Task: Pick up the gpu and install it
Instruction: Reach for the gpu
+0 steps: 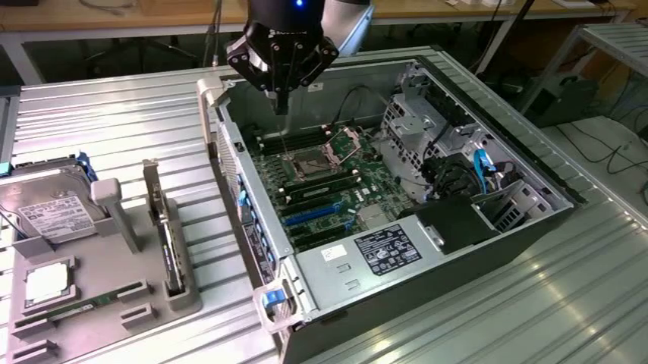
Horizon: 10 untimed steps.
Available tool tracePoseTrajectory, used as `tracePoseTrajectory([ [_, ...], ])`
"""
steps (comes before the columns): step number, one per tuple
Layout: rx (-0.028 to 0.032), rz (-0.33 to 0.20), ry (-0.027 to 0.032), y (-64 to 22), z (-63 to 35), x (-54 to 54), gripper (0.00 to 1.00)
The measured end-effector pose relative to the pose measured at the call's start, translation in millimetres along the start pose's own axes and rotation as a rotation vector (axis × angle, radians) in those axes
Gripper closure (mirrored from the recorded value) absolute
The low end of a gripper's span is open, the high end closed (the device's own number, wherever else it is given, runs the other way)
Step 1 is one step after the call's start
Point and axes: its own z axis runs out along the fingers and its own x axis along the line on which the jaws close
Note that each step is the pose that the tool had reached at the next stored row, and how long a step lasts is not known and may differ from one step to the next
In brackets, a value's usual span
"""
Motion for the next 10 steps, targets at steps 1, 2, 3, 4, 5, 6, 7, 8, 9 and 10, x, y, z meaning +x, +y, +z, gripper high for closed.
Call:
tracePoseTrajectory([
  [1,0.0,0.0,-0.0001,-0.2,0.0,2.7,0.89],
  [2,0.0,0.0,-0.0001,-0.4,-0.1,5.6,0.89],
  [3,-0.0001,0.0,-0.0001,-0.6,-0.2,8.2,0.89],
  [4,-0.0001,0.0,-0.0001,-0.7,-0.2,9.4,0.89],
  [5,-0.0001,0.0,-0.0001,-0.8,-0.2,10.8,0.89],
  [6,0.0,0.0,0.0,-1.0,-0.3,12.5,0.89],
  [7,0.0,0.0,0.0,-1.1,-0.3,13.7,0.89],
  [8,-0.0001,0.0,-0.0001,-1.2,-0.3,14.9,0.89],
  [9,-0.0001,0.0,-0.0001,-1.3,-0.4,16.2,0.89],
  [10,-0.0001,0.0,-0.0001,-1.3,-0.4,17.1,0.89],
])
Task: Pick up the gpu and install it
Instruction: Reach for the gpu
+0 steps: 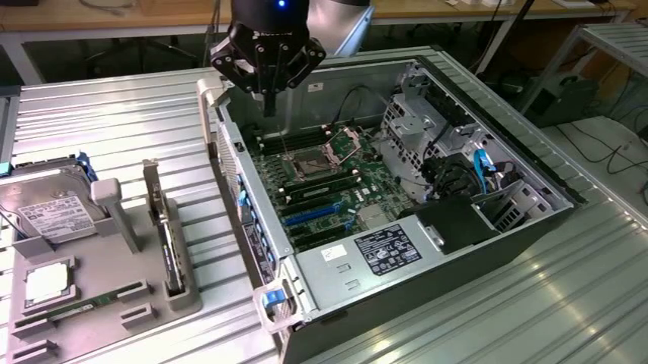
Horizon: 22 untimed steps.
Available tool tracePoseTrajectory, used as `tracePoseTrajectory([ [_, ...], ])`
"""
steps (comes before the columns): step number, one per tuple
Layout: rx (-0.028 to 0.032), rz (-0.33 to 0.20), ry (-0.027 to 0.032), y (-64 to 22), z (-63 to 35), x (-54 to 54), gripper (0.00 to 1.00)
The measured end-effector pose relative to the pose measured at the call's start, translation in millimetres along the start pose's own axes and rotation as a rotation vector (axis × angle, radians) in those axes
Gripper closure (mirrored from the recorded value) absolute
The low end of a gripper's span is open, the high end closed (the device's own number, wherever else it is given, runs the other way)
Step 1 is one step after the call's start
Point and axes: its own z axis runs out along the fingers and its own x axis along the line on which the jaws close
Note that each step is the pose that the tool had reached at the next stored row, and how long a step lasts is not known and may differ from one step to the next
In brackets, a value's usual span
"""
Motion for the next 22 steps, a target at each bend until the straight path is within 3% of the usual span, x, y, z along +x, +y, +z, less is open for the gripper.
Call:
tracePoseTrajectory([
  [22,0.0,0.0,0.0,-2.1,-0.5,27.3,0.89],
])
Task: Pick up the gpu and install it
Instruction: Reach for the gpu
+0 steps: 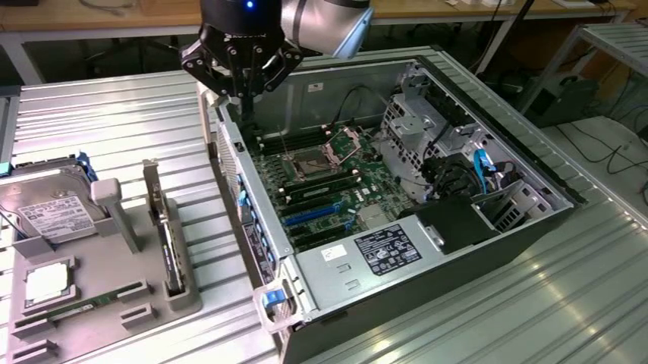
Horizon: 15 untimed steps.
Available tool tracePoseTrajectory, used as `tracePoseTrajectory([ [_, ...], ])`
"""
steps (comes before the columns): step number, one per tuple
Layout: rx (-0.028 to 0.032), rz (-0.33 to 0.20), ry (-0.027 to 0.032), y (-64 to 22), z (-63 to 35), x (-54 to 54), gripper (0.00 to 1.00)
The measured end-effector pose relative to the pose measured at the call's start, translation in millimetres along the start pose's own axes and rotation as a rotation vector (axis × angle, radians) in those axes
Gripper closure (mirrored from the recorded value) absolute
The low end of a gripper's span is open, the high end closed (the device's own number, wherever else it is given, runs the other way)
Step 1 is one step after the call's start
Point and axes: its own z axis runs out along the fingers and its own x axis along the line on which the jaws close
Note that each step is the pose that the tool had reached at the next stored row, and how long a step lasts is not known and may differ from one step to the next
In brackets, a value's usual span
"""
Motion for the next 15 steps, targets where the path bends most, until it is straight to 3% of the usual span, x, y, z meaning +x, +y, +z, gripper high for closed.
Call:
tracePoseTrajectory([
  [6,-0.0001,0.0,0.0006,-0.4,0.3,4.0,0.89],
  [15,0.0006,0.0,0.0068,-1.2,1.8,11.4,0.89],
])
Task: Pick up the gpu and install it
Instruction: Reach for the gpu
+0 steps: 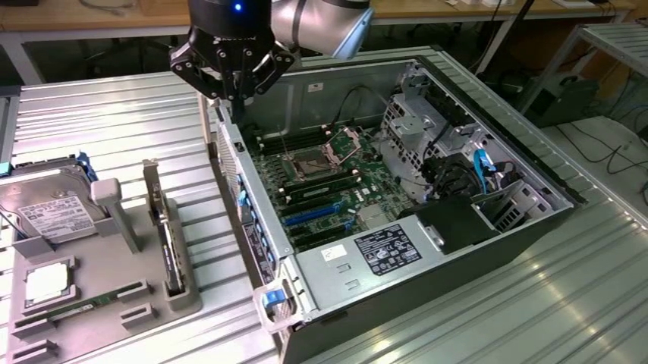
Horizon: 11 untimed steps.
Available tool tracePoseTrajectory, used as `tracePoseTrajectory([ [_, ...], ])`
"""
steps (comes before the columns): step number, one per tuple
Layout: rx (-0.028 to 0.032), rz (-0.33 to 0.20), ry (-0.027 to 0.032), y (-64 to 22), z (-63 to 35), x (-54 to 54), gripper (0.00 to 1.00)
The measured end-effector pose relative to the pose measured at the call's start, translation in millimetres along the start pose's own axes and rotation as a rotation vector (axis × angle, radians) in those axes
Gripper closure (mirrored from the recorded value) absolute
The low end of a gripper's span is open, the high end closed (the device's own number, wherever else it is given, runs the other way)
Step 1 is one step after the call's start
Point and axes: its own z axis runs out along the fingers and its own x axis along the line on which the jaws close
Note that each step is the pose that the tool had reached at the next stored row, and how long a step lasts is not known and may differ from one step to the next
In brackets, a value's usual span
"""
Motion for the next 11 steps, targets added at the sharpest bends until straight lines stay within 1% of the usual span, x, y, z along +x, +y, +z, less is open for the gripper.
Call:
tracePoseTrajectory([
  [5,0.0002,0.0,0.0025,-0.9,0.8,7.1,0.89],
  [8,0.0002,-0.001,0.0029,-1.7,1.0,11.2,0.89],
  [11,-0.0001,-0.016,0.0035,-2.2,1.1,14.2,0.89],
])
